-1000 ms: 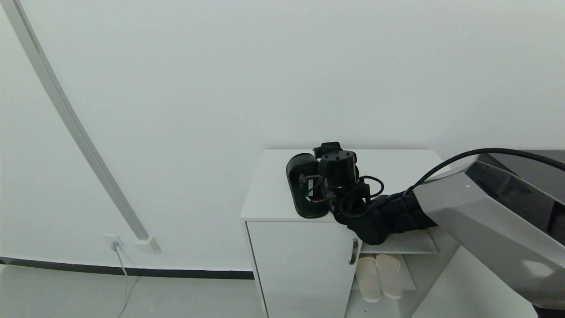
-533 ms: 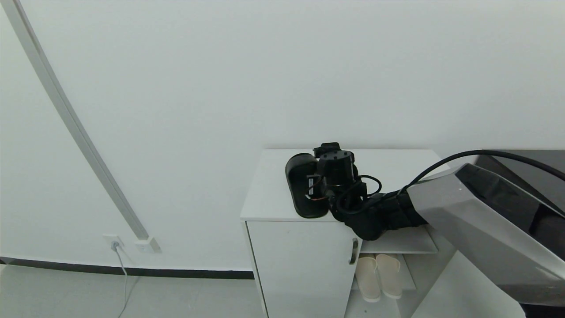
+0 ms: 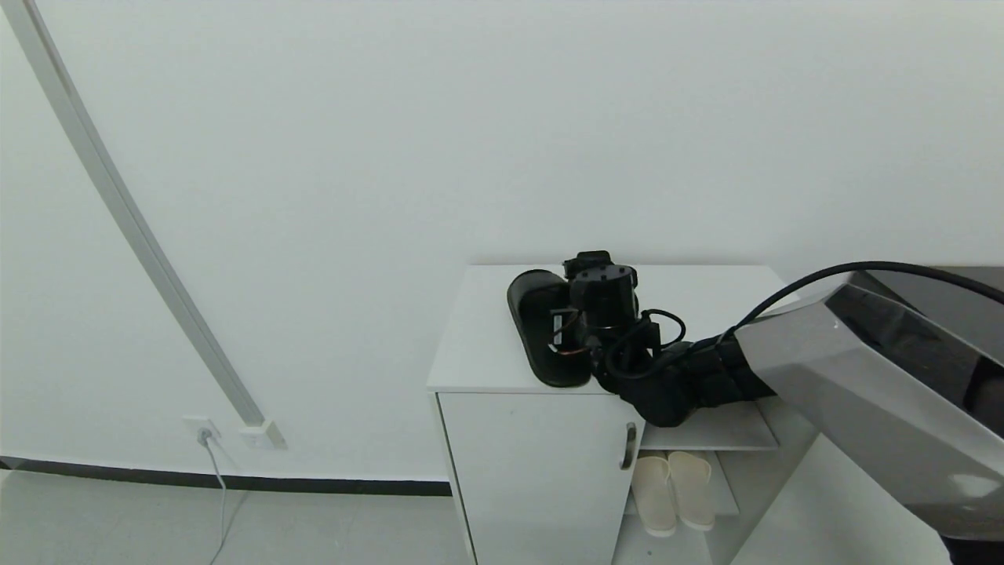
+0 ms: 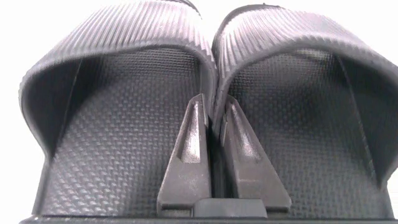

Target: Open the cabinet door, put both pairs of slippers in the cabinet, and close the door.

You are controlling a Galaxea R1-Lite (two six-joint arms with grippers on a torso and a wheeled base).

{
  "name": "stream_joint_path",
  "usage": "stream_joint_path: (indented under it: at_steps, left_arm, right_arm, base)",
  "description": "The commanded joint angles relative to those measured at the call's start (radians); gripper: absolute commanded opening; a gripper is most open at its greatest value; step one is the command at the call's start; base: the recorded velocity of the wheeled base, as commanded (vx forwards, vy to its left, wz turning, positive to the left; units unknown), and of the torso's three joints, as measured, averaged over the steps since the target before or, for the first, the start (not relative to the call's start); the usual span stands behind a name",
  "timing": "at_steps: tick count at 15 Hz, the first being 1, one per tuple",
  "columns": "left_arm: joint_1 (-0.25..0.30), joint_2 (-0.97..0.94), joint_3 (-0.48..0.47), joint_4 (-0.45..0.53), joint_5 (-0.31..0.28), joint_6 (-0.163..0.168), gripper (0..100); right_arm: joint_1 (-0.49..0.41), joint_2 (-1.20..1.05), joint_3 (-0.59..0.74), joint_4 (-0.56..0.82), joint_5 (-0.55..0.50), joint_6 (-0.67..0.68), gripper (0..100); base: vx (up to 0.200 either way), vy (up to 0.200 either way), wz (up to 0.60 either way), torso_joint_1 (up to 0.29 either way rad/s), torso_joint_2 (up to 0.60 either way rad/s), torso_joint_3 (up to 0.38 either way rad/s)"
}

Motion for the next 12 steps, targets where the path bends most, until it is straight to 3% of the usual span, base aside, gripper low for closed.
stream_joint_path:
  at_steps: [1, 3, 9, 12]
  left_arm:
    - [0.000, 0.000, 0.000, 0.000, 0.001, -0.001, 0]
    - [0.000, -0.002, 0.000, 0.000, -0.001, -0.002, 0]
    - [0.000, 0.000, 0.000, 0.000, -0.001, -0.001, 0]
    - [0.000, 0.000, 0.000, 0.000, -0.001, -0.001, 0]
  right_arm:
    - [0.011, -0.116, 0.112, -0.036, 0.016, -0.001, 0]
    - [0.033, -0.213, 0.233, -0.061, 0.052, -0.003, 0]
    - [0.125, -0.584, 0.758, -0.202, 0.116, 0.000, 0]
    - [0.149, -0.719, 0.932, -0.217, 0.133, 0.000, 0]
  base:
    - [0.000, 0.000, 0.00, 0.000, 0.00, 0.000]
    - [0.000, 0.000, 0.00, 0.000, 0.00, 0.000]
    - [0.000, 0.000, 0.00, 0.000, 0.00, 0.000]
    - [0.000, 0.000, 0.00, 0.000, 0.00, 0.000]
